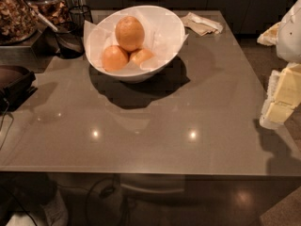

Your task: Pick orange from white bowl

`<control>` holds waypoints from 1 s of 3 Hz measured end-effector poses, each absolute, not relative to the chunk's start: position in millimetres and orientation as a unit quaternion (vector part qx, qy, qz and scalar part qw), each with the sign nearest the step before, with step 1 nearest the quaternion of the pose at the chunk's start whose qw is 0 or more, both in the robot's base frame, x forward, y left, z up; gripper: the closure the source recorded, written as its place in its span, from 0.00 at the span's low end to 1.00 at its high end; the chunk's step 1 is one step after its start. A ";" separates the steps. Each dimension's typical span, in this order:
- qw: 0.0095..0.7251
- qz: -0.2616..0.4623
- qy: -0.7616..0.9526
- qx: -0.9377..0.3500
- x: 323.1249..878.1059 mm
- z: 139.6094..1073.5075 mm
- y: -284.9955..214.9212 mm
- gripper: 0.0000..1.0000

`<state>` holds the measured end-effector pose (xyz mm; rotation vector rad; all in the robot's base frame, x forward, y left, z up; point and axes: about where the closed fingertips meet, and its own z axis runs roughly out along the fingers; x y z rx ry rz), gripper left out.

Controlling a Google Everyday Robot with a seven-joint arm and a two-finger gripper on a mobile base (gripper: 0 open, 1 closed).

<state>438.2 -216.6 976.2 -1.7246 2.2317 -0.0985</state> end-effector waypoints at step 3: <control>0.218 0.029 0.818 -0.532 477.6 986.1 -202.8 0.00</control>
Offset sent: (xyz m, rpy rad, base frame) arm 0.0182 0.0081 0.0049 0.0922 -0.0125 -0.1014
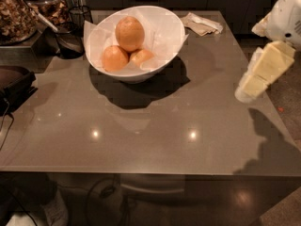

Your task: Pick orange from white bowl

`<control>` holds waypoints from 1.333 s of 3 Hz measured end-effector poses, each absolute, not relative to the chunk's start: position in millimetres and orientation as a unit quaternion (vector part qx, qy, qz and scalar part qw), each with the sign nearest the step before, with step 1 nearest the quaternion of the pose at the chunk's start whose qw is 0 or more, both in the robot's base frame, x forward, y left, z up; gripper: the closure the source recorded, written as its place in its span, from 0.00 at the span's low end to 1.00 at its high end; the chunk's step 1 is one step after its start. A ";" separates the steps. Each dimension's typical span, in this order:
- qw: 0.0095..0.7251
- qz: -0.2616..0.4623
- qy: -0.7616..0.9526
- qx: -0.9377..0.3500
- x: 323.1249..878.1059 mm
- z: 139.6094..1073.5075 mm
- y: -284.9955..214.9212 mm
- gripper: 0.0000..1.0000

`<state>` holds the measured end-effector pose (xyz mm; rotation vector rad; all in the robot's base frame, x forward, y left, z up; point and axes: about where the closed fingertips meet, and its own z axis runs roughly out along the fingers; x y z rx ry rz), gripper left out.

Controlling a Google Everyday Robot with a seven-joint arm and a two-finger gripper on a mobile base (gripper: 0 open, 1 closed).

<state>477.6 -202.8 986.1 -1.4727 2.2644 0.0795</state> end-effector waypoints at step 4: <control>0.252 0.096 0.798 -0.538 551.2 992.6 -137.3 0.00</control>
Offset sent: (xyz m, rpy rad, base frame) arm 0.0867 0.0678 0.0172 0.2346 0.0583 0.0837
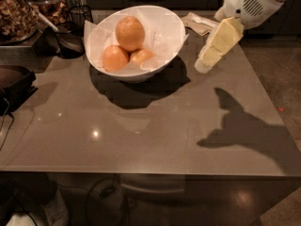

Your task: Pick orange from white bowl

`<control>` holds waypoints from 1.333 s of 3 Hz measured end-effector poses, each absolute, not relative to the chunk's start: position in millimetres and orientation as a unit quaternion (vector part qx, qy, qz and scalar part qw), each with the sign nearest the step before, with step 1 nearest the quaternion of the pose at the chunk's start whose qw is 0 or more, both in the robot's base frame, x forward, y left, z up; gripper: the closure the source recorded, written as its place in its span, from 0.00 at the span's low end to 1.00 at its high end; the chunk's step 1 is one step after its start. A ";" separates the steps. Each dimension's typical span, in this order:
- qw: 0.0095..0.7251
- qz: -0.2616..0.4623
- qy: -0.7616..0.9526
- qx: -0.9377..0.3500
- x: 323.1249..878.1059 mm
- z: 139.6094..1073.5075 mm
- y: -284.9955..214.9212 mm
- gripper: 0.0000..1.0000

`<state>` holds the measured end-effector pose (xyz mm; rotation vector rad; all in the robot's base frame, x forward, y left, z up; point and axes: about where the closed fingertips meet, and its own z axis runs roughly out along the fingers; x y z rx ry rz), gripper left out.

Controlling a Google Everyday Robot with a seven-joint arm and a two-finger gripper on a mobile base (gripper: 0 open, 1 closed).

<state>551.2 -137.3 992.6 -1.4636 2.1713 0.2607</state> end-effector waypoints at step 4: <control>0.245 0.110 0.749 -0.606 581.2 978.4 -53.0 0.00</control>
Offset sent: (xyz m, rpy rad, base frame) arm 0.0397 0.1161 -0.0232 -0.0723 0.0222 0.2680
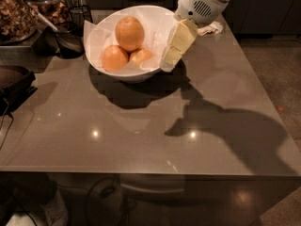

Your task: Pick orange from white bowl

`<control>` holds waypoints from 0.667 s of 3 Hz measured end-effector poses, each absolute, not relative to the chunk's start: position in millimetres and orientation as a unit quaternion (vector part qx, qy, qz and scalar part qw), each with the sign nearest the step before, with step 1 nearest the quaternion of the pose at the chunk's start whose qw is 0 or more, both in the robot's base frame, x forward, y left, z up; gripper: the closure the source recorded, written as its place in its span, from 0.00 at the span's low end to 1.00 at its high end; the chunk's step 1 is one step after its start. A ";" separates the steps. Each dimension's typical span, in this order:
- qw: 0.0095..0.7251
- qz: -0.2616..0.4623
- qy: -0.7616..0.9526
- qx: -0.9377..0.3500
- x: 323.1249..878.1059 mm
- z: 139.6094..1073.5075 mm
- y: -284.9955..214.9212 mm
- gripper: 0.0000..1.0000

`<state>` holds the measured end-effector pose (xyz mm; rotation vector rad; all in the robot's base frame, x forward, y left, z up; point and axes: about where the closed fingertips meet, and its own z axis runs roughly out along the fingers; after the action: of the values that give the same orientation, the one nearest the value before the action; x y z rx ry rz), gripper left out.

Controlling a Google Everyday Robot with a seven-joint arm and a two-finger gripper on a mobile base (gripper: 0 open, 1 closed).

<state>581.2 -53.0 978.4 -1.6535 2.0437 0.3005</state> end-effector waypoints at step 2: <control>0.260 0.105 0.743 -0.607 607.1 1004.4 -31.6 0.00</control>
Offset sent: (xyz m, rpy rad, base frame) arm 0.0376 0.0259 0.0412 -0.0007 -0.0456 0.0111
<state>607.1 -31.6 1004.4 -1.6450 2.0125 0.2831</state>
